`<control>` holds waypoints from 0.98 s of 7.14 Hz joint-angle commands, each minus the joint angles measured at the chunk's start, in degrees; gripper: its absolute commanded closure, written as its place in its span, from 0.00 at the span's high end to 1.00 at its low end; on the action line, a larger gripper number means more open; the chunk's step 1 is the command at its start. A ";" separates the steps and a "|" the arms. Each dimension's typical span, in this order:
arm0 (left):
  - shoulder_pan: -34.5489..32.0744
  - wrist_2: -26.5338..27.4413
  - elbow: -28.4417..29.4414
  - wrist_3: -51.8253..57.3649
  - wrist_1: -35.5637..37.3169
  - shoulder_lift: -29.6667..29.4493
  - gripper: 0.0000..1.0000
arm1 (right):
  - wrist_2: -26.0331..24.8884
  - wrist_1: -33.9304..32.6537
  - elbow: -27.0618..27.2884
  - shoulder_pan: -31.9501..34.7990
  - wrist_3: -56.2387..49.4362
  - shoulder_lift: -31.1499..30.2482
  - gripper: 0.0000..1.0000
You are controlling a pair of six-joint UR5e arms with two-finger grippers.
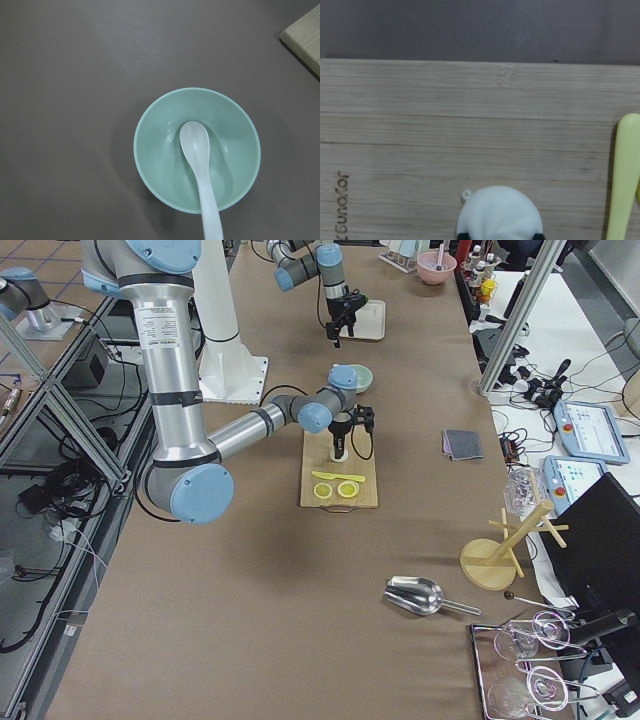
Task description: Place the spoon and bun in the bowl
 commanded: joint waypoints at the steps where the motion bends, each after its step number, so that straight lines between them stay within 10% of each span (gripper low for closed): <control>1: -3.68 -3.91 -2.00 0.98 -0.07 3.48 0.97 | 0.73 -0.09 0.68 0.06 0.06 0.01 0.00; 7: -25.29 -20.09 -4.82 28.63 -0.95 23.59 0.97 | -0.03 -0.97 0.70 -4.05 21.10 19.30 0.00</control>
